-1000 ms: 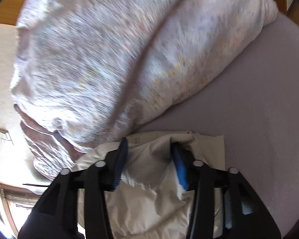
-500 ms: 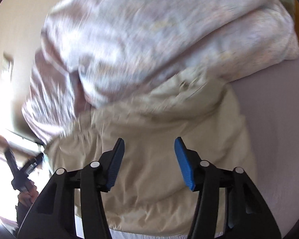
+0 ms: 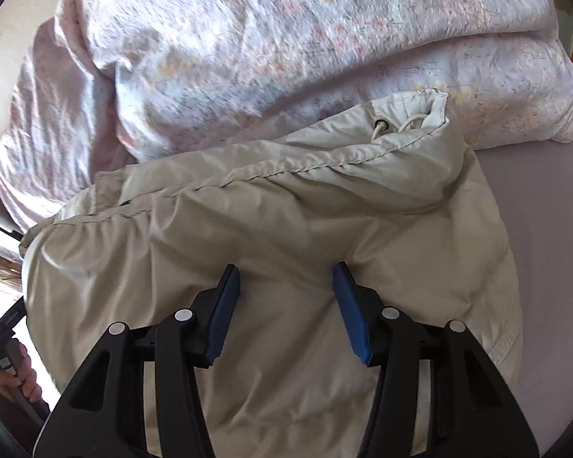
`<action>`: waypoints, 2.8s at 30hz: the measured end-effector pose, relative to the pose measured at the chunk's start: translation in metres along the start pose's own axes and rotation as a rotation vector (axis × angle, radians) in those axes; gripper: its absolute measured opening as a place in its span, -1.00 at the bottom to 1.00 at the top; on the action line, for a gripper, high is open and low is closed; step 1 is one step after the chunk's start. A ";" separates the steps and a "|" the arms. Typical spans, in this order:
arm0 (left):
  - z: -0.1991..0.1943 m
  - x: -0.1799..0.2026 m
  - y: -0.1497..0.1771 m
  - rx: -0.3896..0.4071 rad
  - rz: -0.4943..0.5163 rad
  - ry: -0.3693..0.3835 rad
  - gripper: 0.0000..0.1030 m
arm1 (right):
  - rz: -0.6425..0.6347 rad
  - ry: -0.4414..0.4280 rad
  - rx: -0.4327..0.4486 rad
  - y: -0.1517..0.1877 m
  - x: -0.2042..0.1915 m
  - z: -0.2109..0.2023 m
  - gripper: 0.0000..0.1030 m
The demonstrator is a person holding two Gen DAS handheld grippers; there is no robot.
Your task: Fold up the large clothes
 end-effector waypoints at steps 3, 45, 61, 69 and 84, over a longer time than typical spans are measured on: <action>0.007 0.001 -0.002 0.015 0.001 -0.023 0.56 | -0.032 0.049 0.018 -0.001 -0.002 0.008 0.05; 0.096 -0.010 -0.033 0.049 0.010 -0.092 0.94 | -0.071 0.162 0.231 -0.025 -0.011 0.092 0.29; 0.115 -0.032 -0.028 0.103 -0.002 -0.112 0.96 | -0.056 0.292 0.215 -0.019 0.004 0.134 0.36; 0.120 -0.036 -0.011 0.122 -0.010 -0.106 0.96 | -0.050 0.285 0.221 -0.013 0.019 0.151 0.41; 0.126 -0.033 0.000 0.140 -0.010 -0.102 0.97 | -0.042 0.279 0.231 -0.012 0.024 0.141 0.45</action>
Point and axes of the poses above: each gripper's, at about its wrist camera, not at the fingertips, and z roughly the way its jaws point, x to its right, y to its underside, the point moved 3 cm from there along z, roughly the way its jaws point, and after that the axes turned 1 degree about x, right-handed, at the moved point
